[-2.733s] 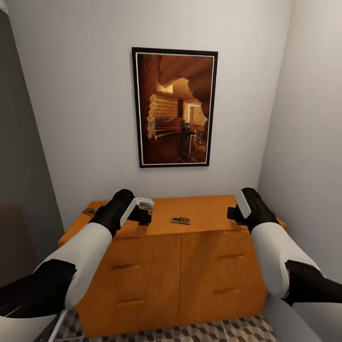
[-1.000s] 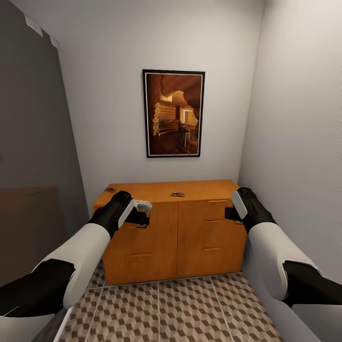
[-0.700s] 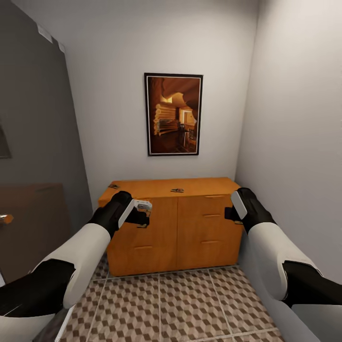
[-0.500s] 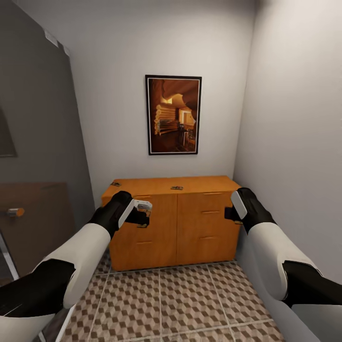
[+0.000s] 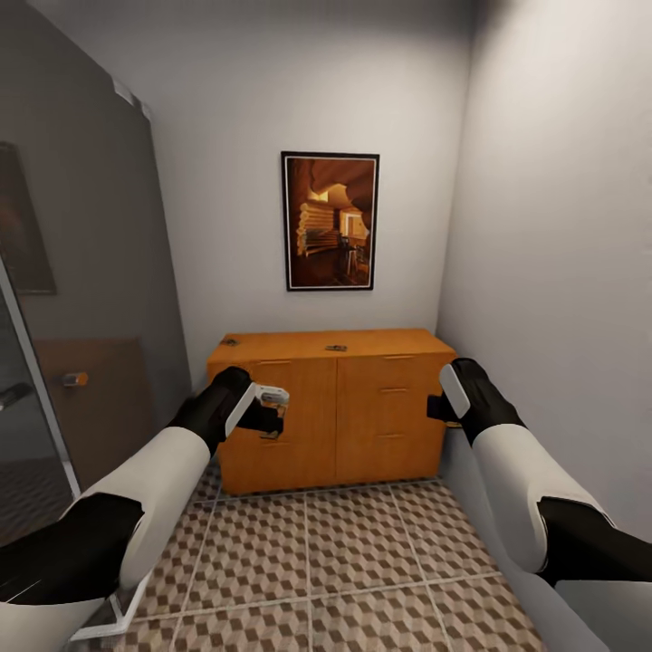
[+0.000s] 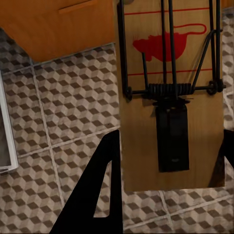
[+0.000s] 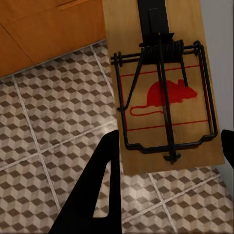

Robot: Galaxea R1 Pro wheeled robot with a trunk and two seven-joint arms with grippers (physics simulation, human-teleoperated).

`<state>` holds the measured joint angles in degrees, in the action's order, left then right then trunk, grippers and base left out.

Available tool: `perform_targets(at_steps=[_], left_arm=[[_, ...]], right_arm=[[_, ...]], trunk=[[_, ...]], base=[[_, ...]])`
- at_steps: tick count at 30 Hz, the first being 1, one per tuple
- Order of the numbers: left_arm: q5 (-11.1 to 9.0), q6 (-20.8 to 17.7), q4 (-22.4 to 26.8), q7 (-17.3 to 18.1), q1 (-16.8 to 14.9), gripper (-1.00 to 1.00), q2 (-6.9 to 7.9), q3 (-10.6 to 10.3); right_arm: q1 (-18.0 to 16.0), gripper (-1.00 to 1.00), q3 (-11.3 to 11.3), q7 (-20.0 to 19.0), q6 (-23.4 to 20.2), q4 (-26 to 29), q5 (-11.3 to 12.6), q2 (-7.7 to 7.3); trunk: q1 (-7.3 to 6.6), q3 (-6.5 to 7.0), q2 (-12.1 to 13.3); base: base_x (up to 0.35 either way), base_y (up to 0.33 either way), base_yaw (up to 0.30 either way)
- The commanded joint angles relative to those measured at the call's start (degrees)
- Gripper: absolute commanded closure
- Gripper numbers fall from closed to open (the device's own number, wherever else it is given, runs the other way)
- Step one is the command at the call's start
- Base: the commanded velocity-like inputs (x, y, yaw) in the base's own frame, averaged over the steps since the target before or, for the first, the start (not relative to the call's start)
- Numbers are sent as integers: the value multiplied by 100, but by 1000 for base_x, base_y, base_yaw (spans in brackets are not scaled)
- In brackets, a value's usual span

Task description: Take the four mousetraps from the cabinet in the bathroom and place them on the bathroom floor. Make sure all four end up on the same floor surface, and ensure that at least two of them are either under or directly next to the same bathroom sink.

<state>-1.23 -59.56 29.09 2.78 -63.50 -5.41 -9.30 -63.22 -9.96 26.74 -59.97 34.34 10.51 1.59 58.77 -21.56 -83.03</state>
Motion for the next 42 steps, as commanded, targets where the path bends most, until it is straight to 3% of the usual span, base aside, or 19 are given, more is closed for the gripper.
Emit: perform_targets(at_steps=[1, 13, 15, 16, 20, 23, 28, 29, 31, 37, 42], left_arm=[[-3, -19, -22, 4, -4, 100, 7, -28], [-3, 17, -243, 6, -4, 100, 86, -28], [-7, 30, -355, -1, -4, 100, 90, -28], [-8, 39, -472, -3, -4, 100, 93, -27], [-39, 77, -801, -5, -4, 100, 119, -26], [-227, 547, -1252, -7, -4, 100, 150, -27], [-513, 1341, -1953, -21, -4, 100, 180, -25], [-684, 1752, -2369, -26, -4, 100, 204, -27], [-793, 2078, -2601, -29, 1, 100, 233, -28], [-871, 2510, -2741, -31, 68, 100, 327, -28], [-888, 2820, -2768, -44, 97, 100, 428, -28]], right_arm=[[-3, 100, -24, 51, -3, 6, 65, 8], [279, 100, 6, 36, -3, -35, 65, 17], [460, 100, 150, 30, -3, -39, 65, 15], [642, 100, 317, 26, 87, -38, 65, 8], [980, 100, 612, -14, 483, -38, 65, 8], [1275, 100, 848, -149, 771, -35, 65, 8], [1523, 100, 987, -340, 964, -37, 65, 2], [1665, 100, 1018, -449, 1024, -37, 65, -5], [1813, 100, 1031, -526, 1089, -36, 65, -3], [1956, 100, 1085, -598, 1476, -38, 63, -19], [1976, 100, 1275, -724, 1771, -79, 65, -20]], trunk=[[-4, -7, -5], [-4, -7, -5], [-4, -7, -5], [-4, -7, -5], [-4, -7, -5], [-4, -7, -5], [-4, -7, -5], [-4, -7, -5], [-4, -7, -5], [-4, -7, -5], [-4, -7, -5]], base=[[-345, 0, 0], [-346, 0, 0], [-346, 0, 0], [-346, 0, 0], [-346, 0, 0], [-346, 0, 0], [-346, 0, 0], [-346, 0, 0], [-346, 0, 0], [-346, 0, 0], [-346, 0, 0]])
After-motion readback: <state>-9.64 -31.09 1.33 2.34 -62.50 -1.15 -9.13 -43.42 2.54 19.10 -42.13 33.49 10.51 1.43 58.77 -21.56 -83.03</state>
